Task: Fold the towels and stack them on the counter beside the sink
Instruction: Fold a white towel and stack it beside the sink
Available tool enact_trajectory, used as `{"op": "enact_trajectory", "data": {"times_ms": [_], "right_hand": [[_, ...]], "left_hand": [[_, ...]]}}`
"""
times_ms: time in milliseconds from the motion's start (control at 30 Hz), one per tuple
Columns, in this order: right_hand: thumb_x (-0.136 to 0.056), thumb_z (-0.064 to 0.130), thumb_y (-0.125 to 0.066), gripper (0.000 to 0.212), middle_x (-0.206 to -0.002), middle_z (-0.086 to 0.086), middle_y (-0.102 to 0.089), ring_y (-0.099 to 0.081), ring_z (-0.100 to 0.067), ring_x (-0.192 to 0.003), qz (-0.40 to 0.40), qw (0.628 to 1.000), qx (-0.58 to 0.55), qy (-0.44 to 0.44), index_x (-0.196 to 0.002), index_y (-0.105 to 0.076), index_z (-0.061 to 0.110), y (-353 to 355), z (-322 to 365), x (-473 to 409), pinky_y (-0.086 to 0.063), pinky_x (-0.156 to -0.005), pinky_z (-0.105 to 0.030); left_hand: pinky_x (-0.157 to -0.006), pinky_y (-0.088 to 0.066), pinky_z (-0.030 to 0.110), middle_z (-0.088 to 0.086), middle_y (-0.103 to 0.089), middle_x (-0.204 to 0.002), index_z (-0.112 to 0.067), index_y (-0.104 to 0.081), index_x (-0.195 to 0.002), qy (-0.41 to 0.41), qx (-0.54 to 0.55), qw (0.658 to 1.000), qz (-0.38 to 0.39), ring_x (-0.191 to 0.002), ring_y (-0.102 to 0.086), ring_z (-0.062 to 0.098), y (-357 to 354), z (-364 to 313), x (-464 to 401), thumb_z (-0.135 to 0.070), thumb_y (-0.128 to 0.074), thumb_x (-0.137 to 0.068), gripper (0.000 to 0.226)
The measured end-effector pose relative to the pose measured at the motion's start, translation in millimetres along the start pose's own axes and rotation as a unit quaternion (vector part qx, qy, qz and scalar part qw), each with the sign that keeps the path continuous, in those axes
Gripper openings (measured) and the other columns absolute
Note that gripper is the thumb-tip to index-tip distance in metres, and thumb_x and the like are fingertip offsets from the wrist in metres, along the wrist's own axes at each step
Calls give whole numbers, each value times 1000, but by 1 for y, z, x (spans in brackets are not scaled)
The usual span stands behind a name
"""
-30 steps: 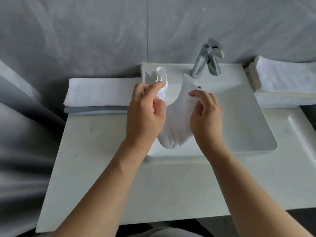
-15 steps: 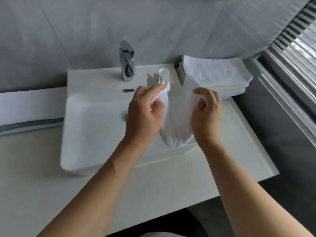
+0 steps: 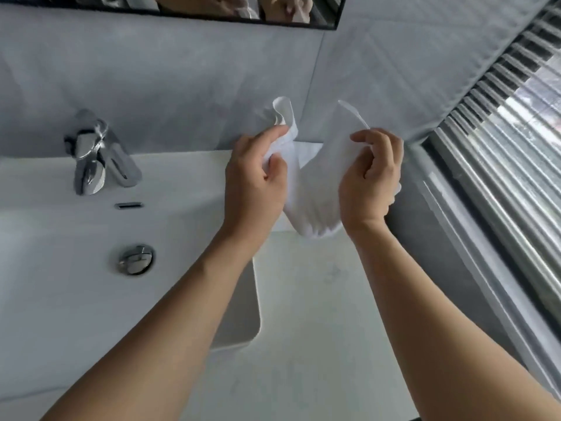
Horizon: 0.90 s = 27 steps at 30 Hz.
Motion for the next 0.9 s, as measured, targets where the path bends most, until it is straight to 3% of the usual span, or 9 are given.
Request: {"op": "enact_trajectory", "data": {"times_ms": [233, 300, 367, 467, 600, 733, 800, 833, 900], "right_hand": [[-73, -14, -30, 53, -118, -11, -48, -50, -13, -110, -74, 996, -53, 8, -111, -62, 5, -8, -69, -91, -45, -95, -35], [-76, -7, -29, 61, -133, -8, -40, -47, -1, -114, -79, 991, -50, -94, -129, -53, 15, -15, -102, -92, -46, -92, -35], [-83, 5, -36, 67, -146, 3, -32, -50, 8, -104, -52, 955, 19, -290, -144, -34, 34, -25, -143, -75, -47, -83, -39], [-88, 13, -42, 74, -152, 3, -27, -44, -25, -125, -4, 871, 76, -485, -149, -14, 44, -34, -185, -39, -38, -104, -46], [-86, 6, -37, 74, -142, 6, -37, -45, -26, -122, -51, 873, 16, -485, -147, -20, 44, -37, -201, -36, -41, -96, -35], [-84, 0, -31, 73, -121, 21, -31, -53, -2, -96, -89, 886, -29, -453, -141, -24, 46, -32, -197, -50, -40, -103, -44], [-80, -3, -30, 79, -120, 20, -30, -51, 0, -88, -93, 890, -16, -446, -142, -24, 45, -30, -200, -57, -40, -102, -44], [-78, -5, -32, 82, -125, 15, -30, -51, -6, -94, -84, 892, 9, -443, -144, -22, 42, -29, -202, -59, -40, -101, -41], [-76, -5, -34, 87, -147, 0, -22, -41, -19, -122, -34, 912, 125, -390, -152, -16, 34, -27, -202, -59, -30, -104, -35]], "left_hand": [[-89, -43, 15, 7, -61, -118, -12, -65, -125, -29, 20, 998, -45, -104, -56, 2, -73, 23, -55, 0, -49, -90, 41], [-91, -40, 10, 3, -60, -123, -14, -64, -124, 30, 2, 998, -46, -113, -55, 4, -86, 51, -55, -1, -48, -90, 39], [-88, -40, 16, 6, -59, -126, -13, -60, -129, 166, -75, 983, -5, -117, -55, 18, -92, 89, -43, -3, -48, -90, 42], [-74, -37, 25, 9, -59, -126, -13, -51, -133, 296, -164, 940, 39, -110, -57, 29, -89, 132, -19, -9, -50, -89, 44], [-73, -36, 28, 3, -54, -137, -17, -34, -143, 298, -174, 938, -4, -99, -56, 21, -93, 134, -26, -31, -52, -97, 51], [-73, -36, 31, 6, -57, -135, -15, -38, -136, 276, -218, 936, -15, -105, -58, 34, -102, 130, -46, -26, -42, -101, 37], [-63, -34, 32, 9, -61, -122, -17, -35, -135, 279, -276, 919, 23, -79, -56, 32, -105, 131, -45, -21, -38, -99, 36], [-58, -33, 32, 10, -61, -118, -18, -32, -136, 295, -304, 905, 50, -70, -52, 28, -106, 133, -42, -19, -37, -97, 39], [-66, -39, 36, 16, -55, -124, -16, -26, -141, 310, -363, 874, 87, -84, -55, 32, -106, 135, -34, -19, -39, -93, 49]]}}
Point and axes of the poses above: each hand's wrist, its own x-axis away from the middle knuckle, its own y-axis out of the back of the hand, z = x × y, the point moved 3 cm from there along -x, towards the middle knuckle
